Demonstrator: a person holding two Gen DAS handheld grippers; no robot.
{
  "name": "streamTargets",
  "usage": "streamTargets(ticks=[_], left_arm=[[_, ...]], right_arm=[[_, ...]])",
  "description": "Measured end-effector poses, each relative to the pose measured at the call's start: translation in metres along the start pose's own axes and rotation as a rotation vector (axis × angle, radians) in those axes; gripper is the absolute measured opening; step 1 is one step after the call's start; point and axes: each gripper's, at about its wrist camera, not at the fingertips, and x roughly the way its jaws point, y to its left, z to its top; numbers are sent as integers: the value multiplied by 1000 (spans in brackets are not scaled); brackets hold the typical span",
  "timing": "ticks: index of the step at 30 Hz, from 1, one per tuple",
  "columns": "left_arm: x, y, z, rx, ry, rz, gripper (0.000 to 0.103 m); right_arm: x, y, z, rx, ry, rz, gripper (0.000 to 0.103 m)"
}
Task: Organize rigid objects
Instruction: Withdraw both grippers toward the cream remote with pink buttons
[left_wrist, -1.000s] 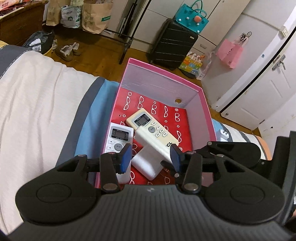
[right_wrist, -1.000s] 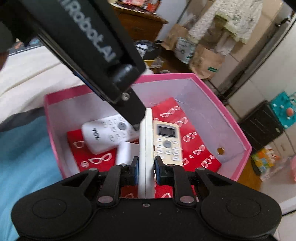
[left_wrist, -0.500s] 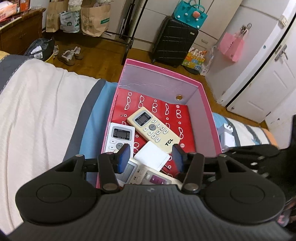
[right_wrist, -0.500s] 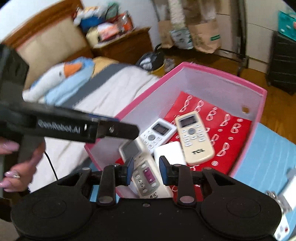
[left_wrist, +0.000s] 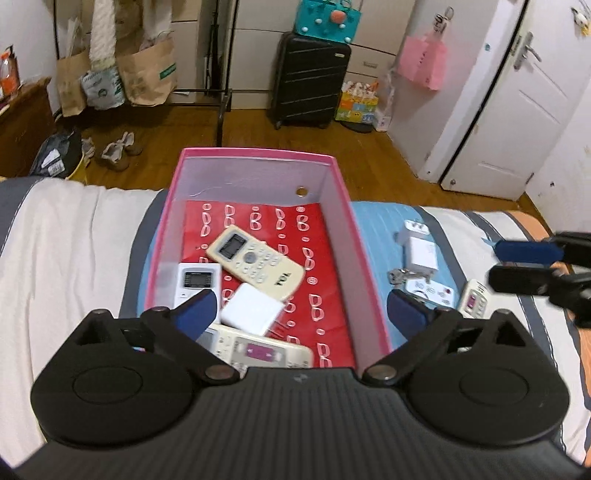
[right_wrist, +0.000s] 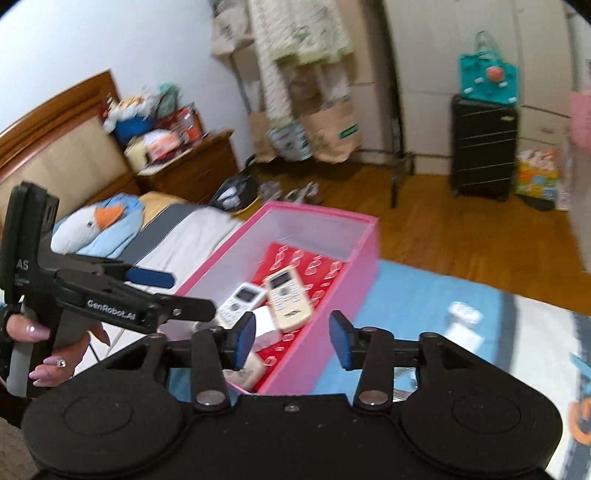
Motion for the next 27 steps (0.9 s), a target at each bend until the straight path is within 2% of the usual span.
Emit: streamTargets(ticks=[6, 14, 17, 22, 27], left_arm=[[-1, -46, -6, 110, -5, -29, 100], [3, -110, -20, 226, -38, -83, 100], [11, -130, -27, 233, -28, -120, 100], [35, -156, -41, 209, 16, -151, 100], [69, -179, -66, 182, 100, -181, 97]], right_arm=[[-34, -33, -27, 99, -34, -73, 66], [-38, -84, -72, 215, 12, -148, 67], [-38, -109, -81, 241, -11, -148, 72], [-20, -145, -92, 243, -19, -162, 72], [4, -185, -98, 253, 7, -168, 72]])
